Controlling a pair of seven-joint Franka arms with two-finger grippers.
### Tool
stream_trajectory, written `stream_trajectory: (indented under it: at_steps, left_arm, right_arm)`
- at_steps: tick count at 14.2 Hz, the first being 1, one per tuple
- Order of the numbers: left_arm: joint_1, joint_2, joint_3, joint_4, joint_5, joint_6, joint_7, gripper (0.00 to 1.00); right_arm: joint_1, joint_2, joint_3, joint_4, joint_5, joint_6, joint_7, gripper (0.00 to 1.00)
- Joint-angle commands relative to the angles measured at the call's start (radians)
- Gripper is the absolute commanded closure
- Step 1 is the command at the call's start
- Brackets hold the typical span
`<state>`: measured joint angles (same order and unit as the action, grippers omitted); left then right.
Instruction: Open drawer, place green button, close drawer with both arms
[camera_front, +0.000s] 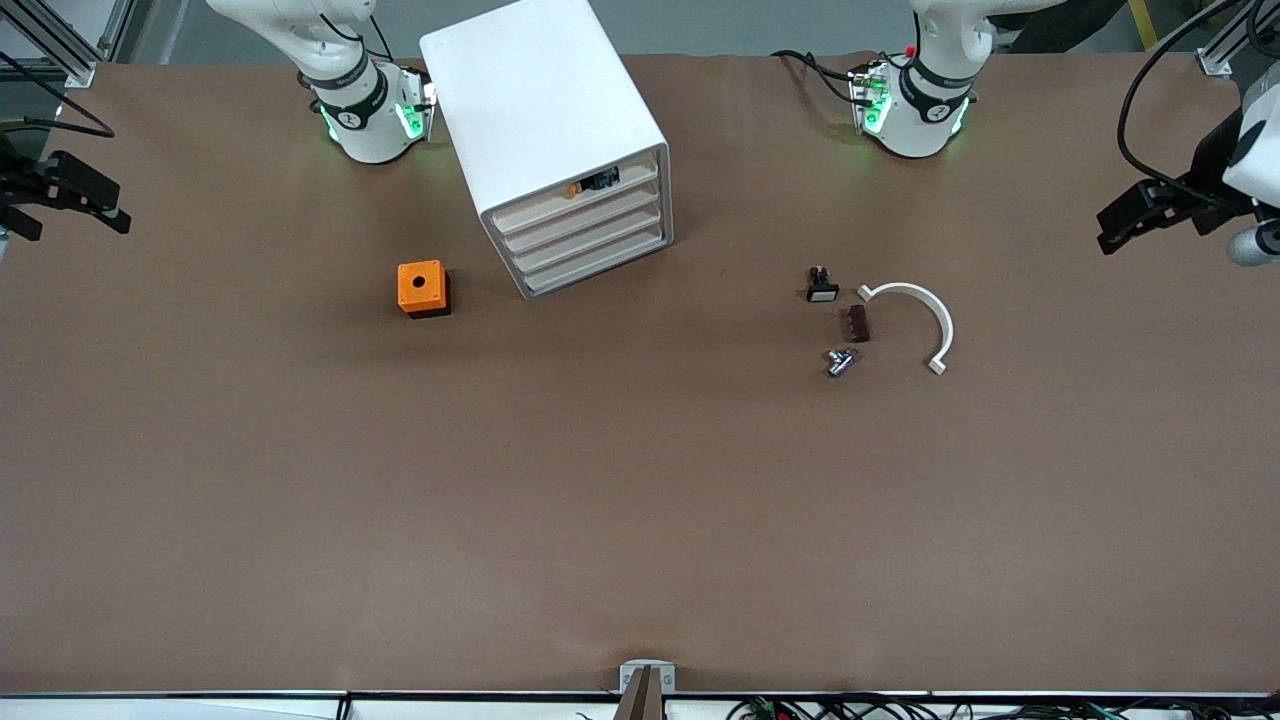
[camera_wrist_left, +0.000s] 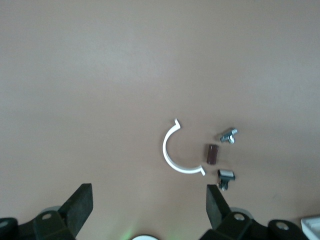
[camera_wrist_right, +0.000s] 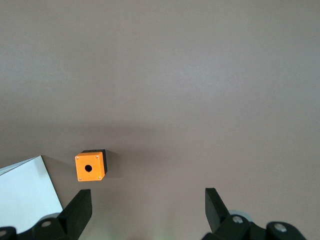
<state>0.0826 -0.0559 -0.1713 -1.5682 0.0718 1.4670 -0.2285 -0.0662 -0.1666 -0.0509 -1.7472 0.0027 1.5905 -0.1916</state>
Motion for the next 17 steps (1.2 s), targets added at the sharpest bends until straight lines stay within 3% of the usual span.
stream_trajectory:
  at_steps: [1,5,17]
  left_arm:
    - [-0.007,-0.047,0.000,-0.053,-0.036,-0.008,0.028,0.00]
    - [-0.003,-0.062,-0.004,-0.058,-0.058,-0.008,0.127,0.00]
    - [0.000,-0.012,0.007,0.005,-0.057,-0.030,0.112,0.00]
  right_arm:
    - [-0.006,-0.018,-0.004,-0.006,0.026,0.041,-0.006,0.00]
    - [-0.006,-0.021,-0.006,-0.006,0.057,0.034,0.001,0.00]
    - [-0.017,-0.024,0.005,-0.003,0.014,-0.057,0.099,0.00]
